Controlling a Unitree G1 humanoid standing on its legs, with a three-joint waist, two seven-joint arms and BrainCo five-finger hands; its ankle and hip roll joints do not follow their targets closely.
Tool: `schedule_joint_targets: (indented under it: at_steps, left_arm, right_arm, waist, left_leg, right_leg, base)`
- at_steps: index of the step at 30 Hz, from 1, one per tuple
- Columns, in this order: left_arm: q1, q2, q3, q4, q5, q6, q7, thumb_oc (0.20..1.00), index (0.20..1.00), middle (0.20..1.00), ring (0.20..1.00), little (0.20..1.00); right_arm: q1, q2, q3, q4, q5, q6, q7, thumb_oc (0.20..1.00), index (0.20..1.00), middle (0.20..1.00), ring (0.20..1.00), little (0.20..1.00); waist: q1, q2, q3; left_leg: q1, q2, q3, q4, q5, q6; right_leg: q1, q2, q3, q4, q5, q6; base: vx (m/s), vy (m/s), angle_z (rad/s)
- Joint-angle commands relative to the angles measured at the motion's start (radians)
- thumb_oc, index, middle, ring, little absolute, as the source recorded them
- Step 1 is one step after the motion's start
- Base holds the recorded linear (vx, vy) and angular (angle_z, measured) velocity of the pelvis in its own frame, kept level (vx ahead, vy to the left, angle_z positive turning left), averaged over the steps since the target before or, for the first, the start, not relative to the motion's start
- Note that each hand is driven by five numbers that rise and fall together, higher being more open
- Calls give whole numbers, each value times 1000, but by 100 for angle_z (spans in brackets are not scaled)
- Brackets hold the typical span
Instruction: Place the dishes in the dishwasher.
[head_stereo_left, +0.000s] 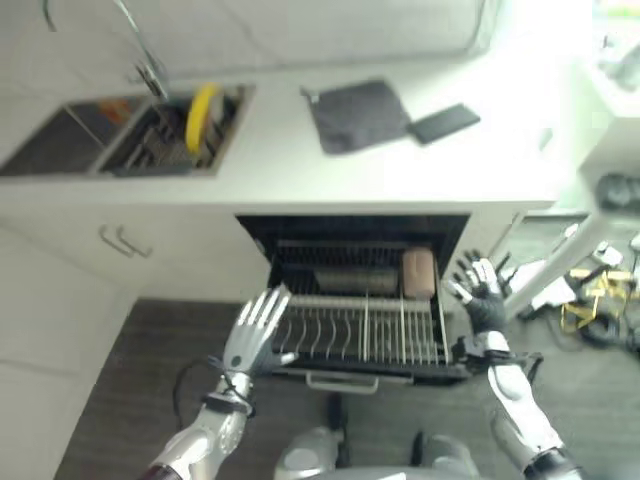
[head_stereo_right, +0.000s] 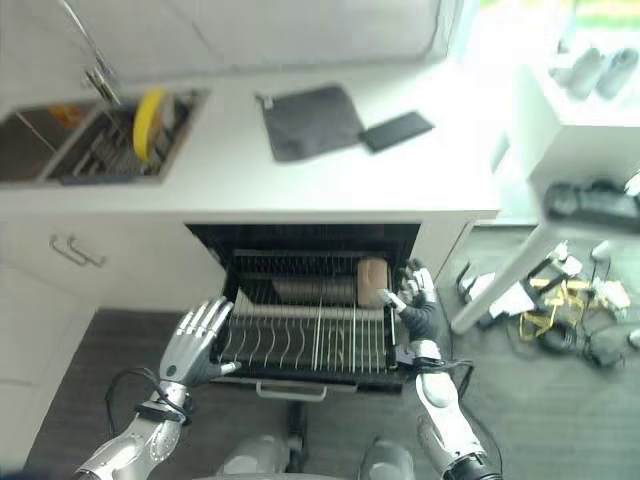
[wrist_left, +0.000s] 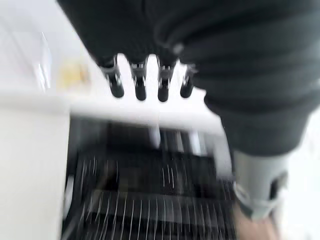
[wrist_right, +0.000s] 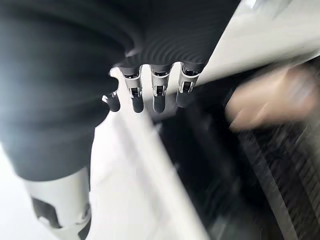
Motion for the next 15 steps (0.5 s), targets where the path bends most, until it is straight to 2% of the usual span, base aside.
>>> schedule_joint_targets:
  at_steps: [1, 2, 3, 6, 7, 8, 9, 10, 12, 15]
  left_arm:
    - [-90, -22, 41, -8, -230, -279, 56, 1000, 1000, 1000, 1000, 1000]
    - [-93, -48, 70, -15, -319, -349, 5, 1000, 1000, 1000, 1000, 1000]
    - [-96, -68, 88, -24, -401, -392, -44, 1000, 1000, 1000, 1000, 1000]
    - [-87, -144, 148, -60, -643, -475, -212, 1000, 1000, 1000, 1000, 1000]
    - [-81, -161, 165, -83, -707, -480, -269, 1000, 1000, 1000, 1000, 1000]
    - [-69, -197, 198, -130, -909, -517, -477, 1000, 1000, 1000, 1000, 1000]
    - [-62, -217, 211, -161, -1034, -544, -612, 1000, 1000, 1000, 1000, 1000]
    - [-56, -232, 224, -193, -1113, -548, -700, 1000, 1000, 1000, 1000, 1000]
    - [-54, -241, 254, -252, -1166, -546, -781, 1000, 1000, 1000, 1000, 1000]
    - [-67, -220, 294, -283, -1154, -540, -771, 1000, 1000, 1000, 1000, 1000]
  right_arm:
    - [-101, -7, 12, -76, 11, -61, 150, 1000, 1000, 1000, 1000, 1000]
    - [-102, -5, 4, -98, 15, -52, 162, 1000, 1000, 1000, 1000, 1000]
    - [-103, 1, -3, -109, 12, -46, 172, 1000, 1000, 1000, 1000, 1000]
    - [-106, 16, -47, -151, -26, -33, 176, 1000, 1000, 1000, 1000, 1000]
    - [-107, 19, -66, -169, -30, -17, 181, 1000, 1000, 1000, 1000, 1000]
    - [-104, 24, -109, -207, -44, 19, 201, 1000, 1000, 1000, 1000, 1000]
    - [-102, 22, -136, -225, -61, 42, 213, 1000, 1000, 1000, 1000, 1000]
    - [-102, 17, -161, -239, -66, 54, 226, 1000, 1000, 1000, 1000, 1000]
    - [-112, -7, -222, -259, -64, 52, 272, 1000, 1000, 1000, 1000, 1000]
    - [-121, -35, -272, -270, -52, 31, 302, 1000, 1000, 1000, 1000, 1000]
  waist:
    - [7, -7, 45]
    - [12, -17, 30]
    - [15, -24, 21]
    - [23, -42, -3]
    - [24, -47, -8]
    - [22, -55, -17]
    - [20, -58, -21]
    - [19, -60, -26]
    - [13, -63, -34]
    - [5, -61, -39]
  left_leg:
    - [71, 49, 14, 106, -158, -23]
    - [87, 52, 13, 95, -158, -24]
    - [99, 54, 12, 87, -157, -25]
    - [127, 61, 11, 70, -157, -28]
    - [135, 64, 13, 64, -157, -29]
    - [148, 70, 17, 55, -156, -33]
    - [153, 73, 20, 49, -156, -35]
    - [152, 76, 21, 44, -152, -37]
    - [155, 85, 26, 28, -143, -48]
    - [158, 90, 29, 20, -138, -59]
  right_leg:
    - [51, -44, -62, -98, 92, 33]
    - [70, -38, -70, -111, 95, 32]
    - [84, -35, -76, -121, 98, 31]
    - [115, -25, -88, -145, 106, 30]
    - [123, -23, -91, -152, 109, 31]
    - [134, -19, -94, -165, 115, 33]
    - [138, -17, -96, -173, 118, 33]
    - [138, -15, -97, -184, 126, 33]
    - [141, -13, -97, -209, 139, 39]
    - [141, -8, -94, -230, 149, 41]
  base:
    - [60, -131, 18]
    - [54, -124, 22]
    - [60, -120, 20]
    - [40, -104, 18]
    - [9, -120, 3]
    - [-10, -113, -3]
    - [-39, -106, 0]
    - [-51, -79, -1]
    - [-64, -86, -1]
    - [-34, -58, -6]
